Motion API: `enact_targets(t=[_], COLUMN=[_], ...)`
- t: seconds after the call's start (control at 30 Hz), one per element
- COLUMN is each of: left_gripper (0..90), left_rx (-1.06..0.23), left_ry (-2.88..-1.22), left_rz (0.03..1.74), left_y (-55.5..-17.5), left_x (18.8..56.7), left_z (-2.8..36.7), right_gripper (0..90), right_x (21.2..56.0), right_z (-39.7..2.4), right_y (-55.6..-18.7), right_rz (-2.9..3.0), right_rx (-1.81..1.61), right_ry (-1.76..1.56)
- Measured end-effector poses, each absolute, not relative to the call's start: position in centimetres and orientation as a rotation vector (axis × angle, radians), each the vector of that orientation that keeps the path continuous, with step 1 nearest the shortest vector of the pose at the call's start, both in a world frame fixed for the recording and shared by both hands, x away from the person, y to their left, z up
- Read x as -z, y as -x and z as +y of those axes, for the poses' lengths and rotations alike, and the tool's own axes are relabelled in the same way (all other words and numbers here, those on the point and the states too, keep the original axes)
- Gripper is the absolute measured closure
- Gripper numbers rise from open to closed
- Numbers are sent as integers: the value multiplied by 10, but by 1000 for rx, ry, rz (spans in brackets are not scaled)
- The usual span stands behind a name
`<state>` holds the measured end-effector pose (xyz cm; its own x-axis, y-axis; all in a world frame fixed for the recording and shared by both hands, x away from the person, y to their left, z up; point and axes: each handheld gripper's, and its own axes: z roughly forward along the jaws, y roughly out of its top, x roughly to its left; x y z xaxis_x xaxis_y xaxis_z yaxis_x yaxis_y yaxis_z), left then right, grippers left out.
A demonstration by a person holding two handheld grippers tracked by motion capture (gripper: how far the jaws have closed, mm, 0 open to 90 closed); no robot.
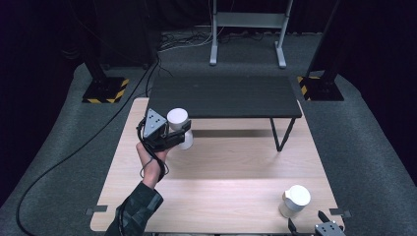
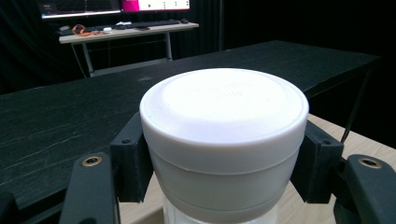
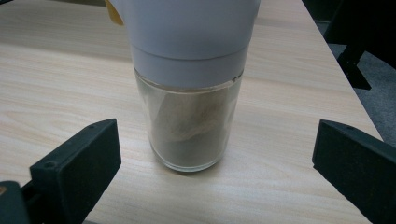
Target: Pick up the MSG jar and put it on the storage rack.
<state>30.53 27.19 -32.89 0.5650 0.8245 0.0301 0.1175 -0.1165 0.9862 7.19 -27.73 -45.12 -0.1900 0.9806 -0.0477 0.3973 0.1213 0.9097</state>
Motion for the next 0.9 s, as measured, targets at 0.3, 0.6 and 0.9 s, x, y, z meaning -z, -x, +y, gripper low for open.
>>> enact_targets(t=[0.3,0.6,0.9], left_gripper=[341,341,341], left_rx=[-700,-684,-665], left_ry=[-1639,-1653,-1656], left_rz=[789,779,774], left_y=[-315,-323,-328], left_x=[316,309,305], left_z=[264,259,255], right_gripper=[3,3,3], right_x=[452,452,452], right_z=[-276,-275,-275], right_y=[-71,-72,-72], right_rz=[1686,1700,1702], right_rx=[-1045,-1057,-1053], right_ry=[-1346,-1339,-1340])
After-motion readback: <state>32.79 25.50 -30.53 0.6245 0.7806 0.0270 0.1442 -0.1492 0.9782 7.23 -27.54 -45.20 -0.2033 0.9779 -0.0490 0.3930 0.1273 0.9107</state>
